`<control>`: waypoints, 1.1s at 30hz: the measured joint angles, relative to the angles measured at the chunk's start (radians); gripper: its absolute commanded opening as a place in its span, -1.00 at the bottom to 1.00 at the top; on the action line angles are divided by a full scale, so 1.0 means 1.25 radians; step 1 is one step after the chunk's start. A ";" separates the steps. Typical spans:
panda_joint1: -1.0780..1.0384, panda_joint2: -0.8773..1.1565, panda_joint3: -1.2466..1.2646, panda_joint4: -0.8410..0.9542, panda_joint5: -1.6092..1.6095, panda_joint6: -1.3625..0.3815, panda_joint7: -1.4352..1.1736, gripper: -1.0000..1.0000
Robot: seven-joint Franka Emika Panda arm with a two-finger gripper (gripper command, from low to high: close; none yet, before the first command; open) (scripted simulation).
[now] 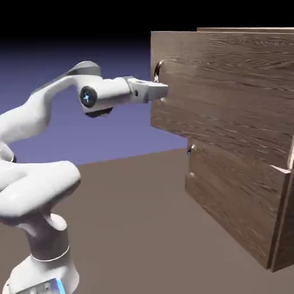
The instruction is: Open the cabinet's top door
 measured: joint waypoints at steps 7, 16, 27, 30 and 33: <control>0.097 -0.026 -0.200 -0.160 -0.138 -0.179 -0.073 -1.00; 0.106 -0.021 -0.461 -0.240 -0.352 -0.352 -0.140 -1.00; 0.074 0.094 -0.780 -0.228 -0.641 -0.538 -0.241 -1.00; 0.074 0.153 -0.867 -0.204 -0.727 -0.591 -0.276 -1.00; 0.084 0.223 -0.954 -0.168 -0.814 -0.644 -0.315 -1.00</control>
